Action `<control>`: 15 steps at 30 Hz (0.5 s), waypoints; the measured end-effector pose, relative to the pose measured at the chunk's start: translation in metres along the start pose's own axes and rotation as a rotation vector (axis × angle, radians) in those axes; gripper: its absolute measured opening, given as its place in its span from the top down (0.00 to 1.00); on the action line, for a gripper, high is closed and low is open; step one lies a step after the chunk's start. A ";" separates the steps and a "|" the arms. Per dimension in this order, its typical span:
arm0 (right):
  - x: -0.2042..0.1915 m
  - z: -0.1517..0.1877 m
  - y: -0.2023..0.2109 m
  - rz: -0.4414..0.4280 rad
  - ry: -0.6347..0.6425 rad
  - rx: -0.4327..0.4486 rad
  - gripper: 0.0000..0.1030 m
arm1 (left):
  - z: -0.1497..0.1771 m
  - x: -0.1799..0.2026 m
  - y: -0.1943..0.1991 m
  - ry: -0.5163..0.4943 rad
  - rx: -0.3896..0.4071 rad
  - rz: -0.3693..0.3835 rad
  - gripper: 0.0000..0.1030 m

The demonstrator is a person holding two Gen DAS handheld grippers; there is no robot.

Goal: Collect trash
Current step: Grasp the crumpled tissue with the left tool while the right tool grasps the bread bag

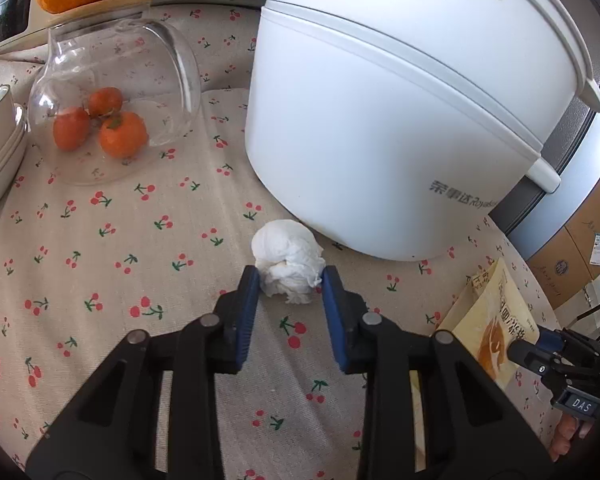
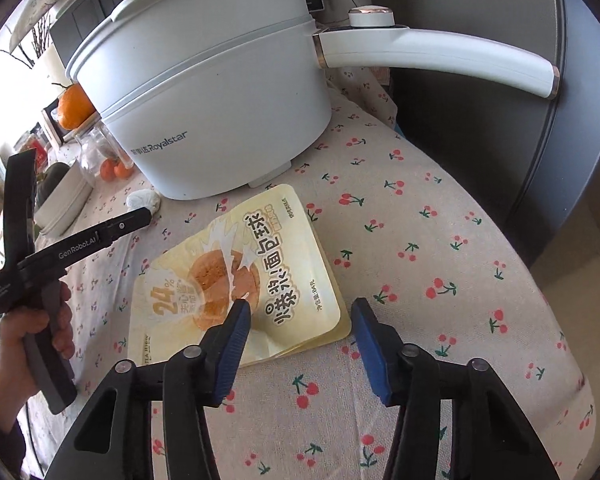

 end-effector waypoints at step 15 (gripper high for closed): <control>-0.027 0.010 0.040 -0.051 0.010 -0.037 0.98 | 0.033 0.000 0.081 -0.017 -0.047 -0.006 0.78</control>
Point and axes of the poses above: each gripper's, at about its wrist camera, not at the fingertips, and y roughly against the way its jaws point, x to its right, z to its underside, the point moved 6 cm from there along -y, roughly the way its jaws point, and after that the axes turned 6 degrees about y, right-handed, at the moved point
